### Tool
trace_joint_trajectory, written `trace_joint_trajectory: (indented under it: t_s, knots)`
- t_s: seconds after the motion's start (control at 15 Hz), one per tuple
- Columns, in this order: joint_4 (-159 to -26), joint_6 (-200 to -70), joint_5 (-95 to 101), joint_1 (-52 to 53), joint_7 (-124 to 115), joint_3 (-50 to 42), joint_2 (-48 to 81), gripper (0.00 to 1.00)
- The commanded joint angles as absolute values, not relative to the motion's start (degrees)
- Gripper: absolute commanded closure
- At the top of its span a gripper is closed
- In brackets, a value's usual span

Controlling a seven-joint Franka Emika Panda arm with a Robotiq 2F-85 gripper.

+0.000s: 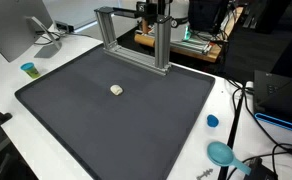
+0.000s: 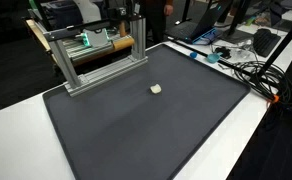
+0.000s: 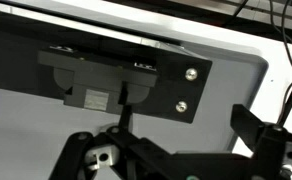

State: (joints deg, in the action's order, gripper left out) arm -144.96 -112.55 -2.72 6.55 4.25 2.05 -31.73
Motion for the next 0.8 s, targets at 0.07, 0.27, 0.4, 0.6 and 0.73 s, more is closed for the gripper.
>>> trace_joint_trajectory:
  t_s: [0.07, 0.27, 0.4, 0.6, 0.73]
  knots:
    - [-144.9, -112.4, -2.9, 6.2, 4.4, 2.3, -31.7, 0.0]
    - [-144.9, -112.4, -2.9, 6.2, 4.4, 2.3, -31.7, 0.0]
    - [-146.1, -113.3, -2.3, 6.1, 4.1, 2.5, -34.8, 0.0]
    - [-147.6, -111.9, -2.4, 6.1, 6.3, 1.1, -39.1, 0.0]
    - [-145.7, -112.2, -2.4, 6.1, 5.3, 1.8, -36.0, 0.0]
